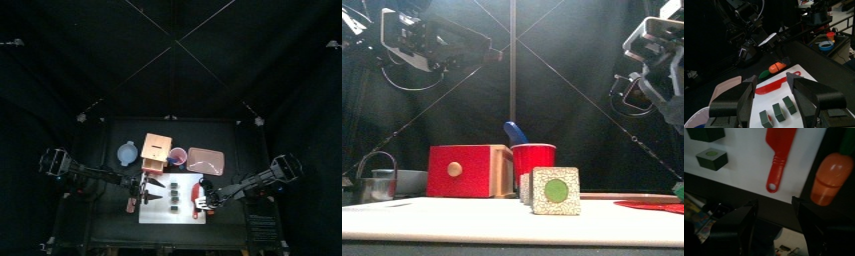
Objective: Place sushi on board then cut the sushi with the knife then place the pieces on the plate
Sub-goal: Place the 4 sushi pieces on the plate
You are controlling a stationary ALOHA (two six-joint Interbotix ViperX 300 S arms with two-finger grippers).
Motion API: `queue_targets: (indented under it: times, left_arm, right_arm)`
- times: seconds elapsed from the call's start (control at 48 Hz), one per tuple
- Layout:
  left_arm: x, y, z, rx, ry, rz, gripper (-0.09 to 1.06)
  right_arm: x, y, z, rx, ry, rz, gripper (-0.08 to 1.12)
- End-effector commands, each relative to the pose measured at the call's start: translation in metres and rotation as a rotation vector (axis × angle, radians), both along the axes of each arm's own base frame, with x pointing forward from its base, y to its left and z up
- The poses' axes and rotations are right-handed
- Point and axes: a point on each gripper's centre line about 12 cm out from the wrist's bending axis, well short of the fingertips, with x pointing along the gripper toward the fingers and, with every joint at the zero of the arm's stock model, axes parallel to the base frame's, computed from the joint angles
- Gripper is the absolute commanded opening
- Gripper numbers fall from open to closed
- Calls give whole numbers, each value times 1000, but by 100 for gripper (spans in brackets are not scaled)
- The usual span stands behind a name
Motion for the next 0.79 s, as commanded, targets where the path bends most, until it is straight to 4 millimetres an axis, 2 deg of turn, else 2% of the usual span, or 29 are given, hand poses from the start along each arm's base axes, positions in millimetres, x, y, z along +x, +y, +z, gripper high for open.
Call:
queue_targets:
  times: [0.021,0.167,0.333,0.5,0.792]
  left_arm:
    - [1,1,11,-8,-44,5,86]
    - [2,4,12,-21,-47,22,86]
    - [4,10,13,-51,-48,57,86]
    - [3,17,14,-69,-49,93,86]
    - [-13,56,23,-138,-79,257,86]
  right_arm:
    - [13,-13,21,-149,-110,118,88]
    - [33,-47,36,-341,-218,252,88]
    - [48,-78,48,-454,-261,407,87]
    - [57,-92,55,-573,-268,671,87]
    - [92,-104,51,-642,-284,983,88]
